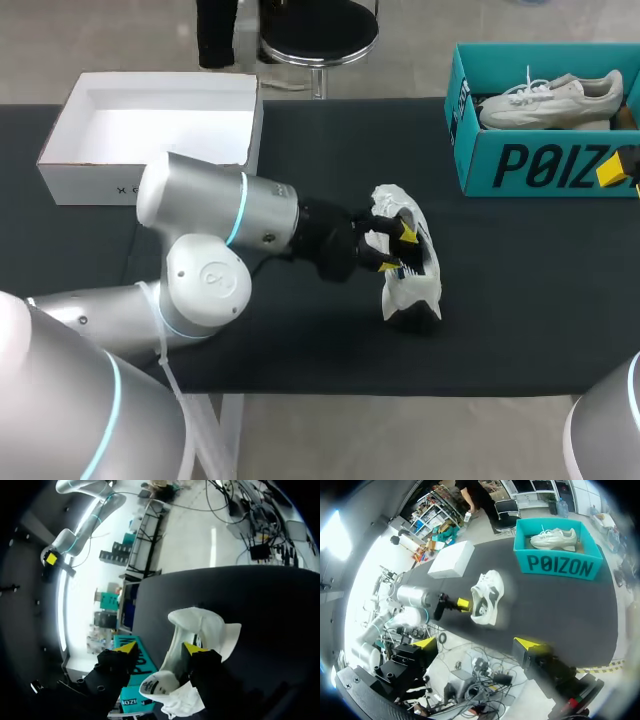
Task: Take the shoe out of the shoebox, open the shoe tongue, remove and reinsert the insole, then place the shoe into the shoebox
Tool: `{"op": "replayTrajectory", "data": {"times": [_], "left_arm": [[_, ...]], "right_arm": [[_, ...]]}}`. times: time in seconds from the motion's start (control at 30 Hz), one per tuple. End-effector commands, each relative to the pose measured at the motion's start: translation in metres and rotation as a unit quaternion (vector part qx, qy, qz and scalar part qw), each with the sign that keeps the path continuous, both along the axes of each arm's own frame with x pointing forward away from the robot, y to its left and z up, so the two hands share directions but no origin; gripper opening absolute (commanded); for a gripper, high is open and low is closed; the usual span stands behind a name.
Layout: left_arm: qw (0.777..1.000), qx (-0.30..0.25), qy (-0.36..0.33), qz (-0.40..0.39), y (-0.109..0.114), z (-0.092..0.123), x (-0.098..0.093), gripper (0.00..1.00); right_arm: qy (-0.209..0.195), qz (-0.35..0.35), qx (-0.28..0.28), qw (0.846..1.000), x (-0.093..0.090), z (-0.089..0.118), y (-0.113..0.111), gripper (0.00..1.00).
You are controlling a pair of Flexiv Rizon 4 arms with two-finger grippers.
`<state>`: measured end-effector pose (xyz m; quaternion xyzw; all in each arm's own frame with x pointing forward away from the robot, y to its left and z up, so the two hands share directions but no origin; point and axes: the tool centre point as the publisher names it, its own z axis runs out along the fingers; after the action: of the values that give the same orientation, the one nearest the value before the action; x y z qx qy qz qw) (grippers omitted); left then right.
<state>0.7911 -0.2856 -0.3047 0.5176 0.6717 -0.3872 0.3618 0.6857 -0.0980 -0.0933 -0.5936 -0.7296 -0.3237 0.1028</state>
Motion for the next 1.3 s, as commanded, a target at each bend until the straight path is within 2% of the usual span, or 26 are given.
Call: {"op": "replayTrajectory", "data": {"times": [0.03, 0.17, 0.23, 0.3, 0.33, 0.4, 0.47, 0.53, 0.6, 0.77, 1.03, 1.2, 1.3], "left_arm": [[1.0, 0.006, 0.004, -0.002, 0.013, 0.025, -0.003, 1.0], [0.998, 0.033, 0.034, -0.037, 0.014, 0.044, 0.0, 1.0], [0.991, 0.073, 0.055, -0.099, 0.014, 0.049, 0.0, 0.0], [0.972, 0.143, 0.073, -0.172, 0.017, 0.051, -0.007, 0.0], [0.965, 0.164, 0.049, -0.196, 0.02, 0.051, -0.009, 0.0], [0.947, 0.21, 0.07, -0.233, 0.029, 0.051, -0.009, 0.0], [0.931, 0.252, 0.051, -0.259, 0.04, 0.049, -0.007, 0.0], [0.909, 0.292, 0.07, -0.289, 0.051, 0.046, -0.007, 0.0], [0.897, 0.314, 0.057, -0.304, 0.061, 0.048, -0.007, 0.0], [0.879, 0.342, 0.063, -0.325, 0.069, 0.053, -0.013, 0.0], [0.861, 0.364, 0.054, -0.351, 0.057, 0.063, -0.034, 0.0], [0.85, 0.39, 0.043, -0.35, 0.051, 0.053, -0.044, 0.0], [0.857, 0.399, 0.017, -0.327, 0.045, 0.05, -0.042, 0.0]], "right_arm": [[0.002, 0.0, -0.001, 1.0, 0.002, 0.0, 0.0, 1.0], [0.002, 0.0, -0.001, 1.0, 0.002, 0.0, 0.0, 1.0], [0.002, 0.0, -0.001, 1.0, 0.002, 0.0, 0.0, 1.0], [0.002, 0.0, -0.001, 1.0, 0.002, 0.0, 0.0, 1.0], [0.002, 0.0, -0.001, 1.0, 0.002, 0.0, 0.0, 1.0], [0.002, 0.0, -0.001, 1.0, 0.002, 0.0, 0.0, 1.0], [0.002, 0.0, -0.001, 1.0, 0.002, 0.0, 0.0, 1.0], [0.002, 0.0, -0.001, 1.0, 0.002, 0.0, 0.0, 1.0], [0.002, 0.0, -0.001, 1.0, 0.002, 0.0, 0.0, 1.0], [0.002, 0.0, -0.001, 1.0, 0.002, 0.0, 0.0, 1.0], [0.002, 0.0, -0.001, 1.0, 0.002, 0.0, 0.0, 1.0], [0.002, 0.0, -0.001, 1.0, 0.002, 0.0, 0.0, 1.0], [0.002, 0.0, -0.001, 1.0, 0.002, 0.0, 0.0, 1.0]]}}
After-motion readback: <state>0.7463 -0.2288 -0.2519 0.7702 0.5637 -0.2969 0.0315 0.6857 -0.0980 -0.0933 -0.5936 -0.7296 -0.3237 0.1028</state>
